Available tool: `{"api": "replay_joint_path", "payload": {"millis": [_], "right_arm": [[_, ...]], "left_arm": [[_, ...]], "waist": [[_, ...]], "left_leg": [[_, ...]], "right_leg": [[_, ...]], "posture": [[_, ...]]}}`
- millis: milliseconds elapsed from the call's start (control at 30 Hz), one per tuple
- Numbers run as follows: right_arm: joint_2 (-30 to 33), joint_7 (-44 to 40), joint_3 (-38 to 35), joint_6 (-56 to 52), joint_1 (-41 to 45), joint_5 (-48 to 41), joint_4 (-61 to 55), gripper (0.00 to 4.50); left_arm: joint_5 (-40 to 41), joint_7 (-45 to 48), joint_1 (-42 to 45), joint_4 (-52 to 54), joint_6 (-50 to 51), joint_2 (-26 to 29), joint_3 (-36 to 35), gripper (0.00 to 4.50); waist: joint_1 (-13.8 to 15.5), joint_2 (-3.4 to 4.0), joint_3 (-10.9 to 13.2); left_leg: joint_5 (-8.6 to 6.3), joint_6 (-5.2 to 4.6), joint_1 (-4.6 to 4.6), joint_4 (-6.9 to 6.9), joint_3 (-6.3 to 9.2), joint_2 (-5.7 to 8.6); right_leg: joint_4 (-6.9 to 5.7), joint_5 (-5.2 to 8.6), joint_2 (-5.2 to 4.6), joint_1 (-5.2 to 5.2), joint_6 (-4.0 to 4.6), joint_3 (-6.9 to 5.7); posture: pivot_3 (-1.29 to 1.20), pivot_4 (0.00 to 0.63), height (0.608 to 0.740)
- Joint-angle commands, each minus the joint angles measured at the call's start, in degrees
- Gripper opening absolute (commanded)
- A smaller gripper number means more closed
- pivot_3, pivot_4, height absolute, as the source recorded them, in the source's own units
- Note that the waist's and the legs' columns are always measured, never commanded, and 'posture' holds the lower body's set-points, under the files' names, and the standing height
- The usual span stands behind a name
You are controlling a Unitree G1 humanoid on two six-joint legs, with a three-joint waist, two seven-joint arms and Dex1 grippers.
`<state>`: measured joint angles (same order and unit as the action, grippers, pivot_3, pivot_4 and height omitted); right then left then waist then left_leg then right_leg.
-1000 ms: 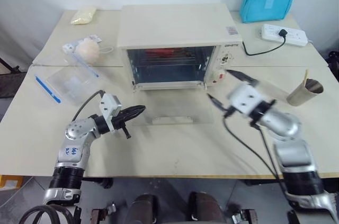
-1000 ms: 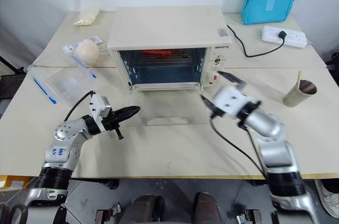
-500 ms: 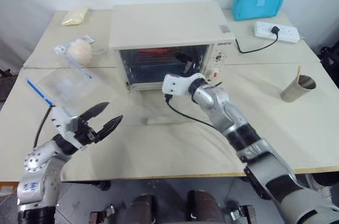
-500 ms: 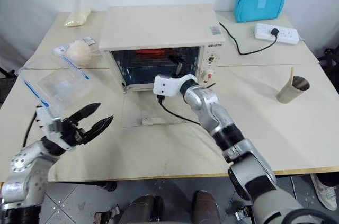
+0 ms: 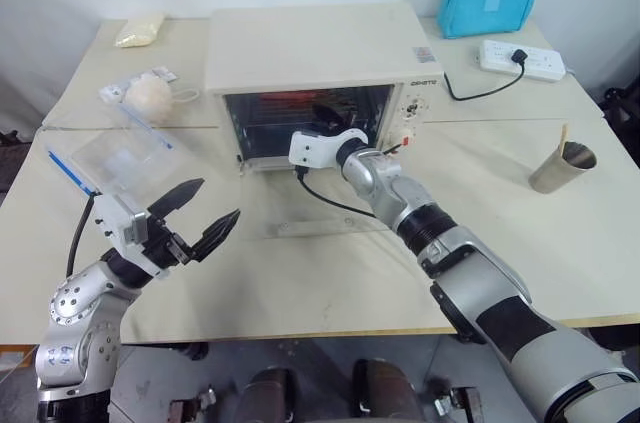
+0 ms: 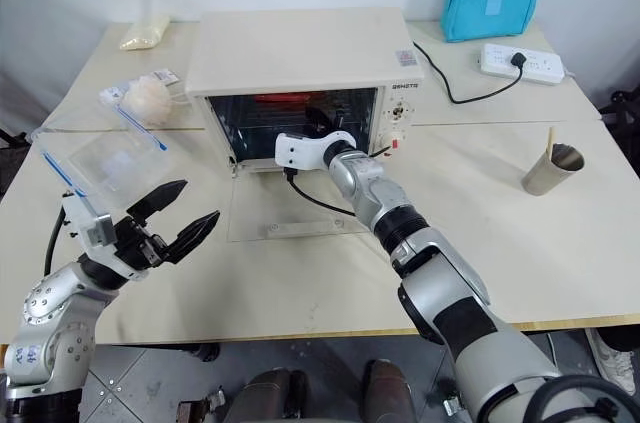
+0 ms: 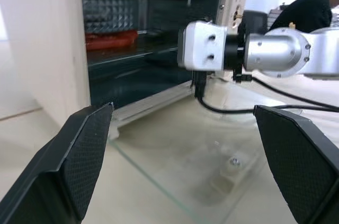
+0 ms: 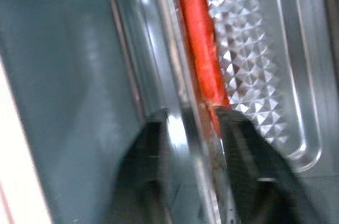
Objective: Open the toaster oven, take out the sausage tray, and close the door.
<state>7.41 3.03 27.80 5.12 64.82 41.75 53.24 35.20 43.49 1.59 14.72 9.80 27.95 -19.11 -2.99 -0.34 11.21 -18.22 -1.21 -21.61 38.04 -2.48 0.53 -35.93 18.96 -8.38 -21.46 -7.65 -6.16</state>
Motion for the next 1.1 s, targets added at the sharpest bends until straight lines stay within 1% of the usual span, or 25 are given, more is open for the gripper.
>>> {"api": "replay_joint_path", "payload": {"millis": [33,133,267,367,433,533,633,700,867,1100], "right_arm": [[-0.02,1.5,0.29,0.49,2.05,0.2,-0.54,0.06],[0.4,1.94,0.72,0.99,2.57,1.0,-1.81,0.01],[0.62,0.7,-0.15,1.81,2.86,0.19,-3.7,0.01],[0.96,0.09,-0.22,2.23,3.23,0.32,-4.81,0.01],[1.13,-0.66,-0.13,2.6,3.01,0.3,-5.81,0.01],[1.72,-1.7,0.22,3.39,2.21,0.59,-8.2,0.01],[2.89,-3.87,0.3,4.26,0.39,0.45,-12.72,0.01],[3.89,-6.03,0.19,4.31,-1.61,0.2,-16.52,0.01],[7.64,-13.25,-0.32,2.3,-10.75,0.3,-31.48,0.01],[11.95,-19.48,-1.8,-0.37,-21.34,0.87,-47.32,0.01]], "left_arm": [[-0.68,2.23,5.12,-3.39,-0.46,1.01,2.08,4.5],[-2.06,3.73,12.05,-9.28,-0.32,0.89,4.84,4.5],[-3.77,4.52,20.6,-17.18,-1.54,0.01,6.65,4.5],[-4.46,4.01,27.34,-23.0,-3.33,-1.17,6.4,4.5],[-4.04,3.88,29.93,-25.36,-3.68,-1.5,5.49,4.5],[-3.79,4.66,31.47,-27.0,-3.88,-0.83,4.77,4.5],[-3.81,5.34,31.83,-27.95,-3.67,0.0,4.29,4.5],[-3.77,5.31,31.75,-27.84,-3.42,0.17,4.22,4.5],[-3.38,5.5,31.76,-27.76,-2.35,0.46,4.02,4.5],[-3.22,6.05,31.56,-27.71,-0.69,1.04,3.85,4.5]], "waist": [[-0.16,-0.06,-0.03],[0.01,-0.09,-0.05],[-0.29,-0.09,-0.05],[-0.35,-0.09,-0.05],[-0.42,-0.1,-0.05],[-0.6,-0.1,-0.05],[-0.63,-0.1,-0.05],[-0.67,-0.1,-0.05],[-0.52,-0.1,-0.05],[-0.16,-0.1,-0.05]], "left_leg": [[0.0,0.01,0.0,0.0,0.0,-0.01],[0.03,0.04,-0.06,0.07,0.1,-0.02],[0.03,0.05,-0.07,0.0,0.1,-0.01],[0.03,0.05,-0.11,-0.05,0.16,-0.02],[0.03,0.05,-0.18,-0.04,0.2,-0.02],[0.03,0.05,-0.3,-0.04,0.24,-0.01],[0.03,0.05,-0.66,0.03,0.32,-0.02],[0.03,0.05,-0.72,0.03,0.31,-0.01],[0.04,0.05,-0.73,0.09,0.31,-0.01],[0.05,0.07,-0.72,0.19,0.24,-0.02]], "right_leg": [[0.0,0.0,0.02,-0.01,0.0,0.0],[-0.01,0.0,0.06,0.01,0.01,-0.03],[-0.02,-0.01,0.08,-0.06,0.01,-0.05],[-0.03,-0.01,0.09,-0.09,0.01,-0.15],[-0.01,-0.01,0.09,-0.12,0.01,-0.18],[-0.01,-0.01,0.08,-0.23,0.01,-0.23],[-0.04,-0.01,0.08,-0.55,0.0,-0.3],[-0.06,-0.01,0.08,-0.61,0.0,-0.3],[-0.09,-0.01,0.07,-0.61,0.0,-0.31],[-0.09,-0.01,0.07,-0.59,0.0,-0.27]], "posture": [[0.0,0.15,0.74],[0.0,0.15,0.74],[0.0,0.15,0.74],[0.0,0.15,0.74],[0.0,0.15,0.74],[0.0,0.15,0.74],[0.0,0.15,0.74],[0.0,0.15,0.74],[0.0,0.15,0.74],[0.0,0.15,0.74]]}}
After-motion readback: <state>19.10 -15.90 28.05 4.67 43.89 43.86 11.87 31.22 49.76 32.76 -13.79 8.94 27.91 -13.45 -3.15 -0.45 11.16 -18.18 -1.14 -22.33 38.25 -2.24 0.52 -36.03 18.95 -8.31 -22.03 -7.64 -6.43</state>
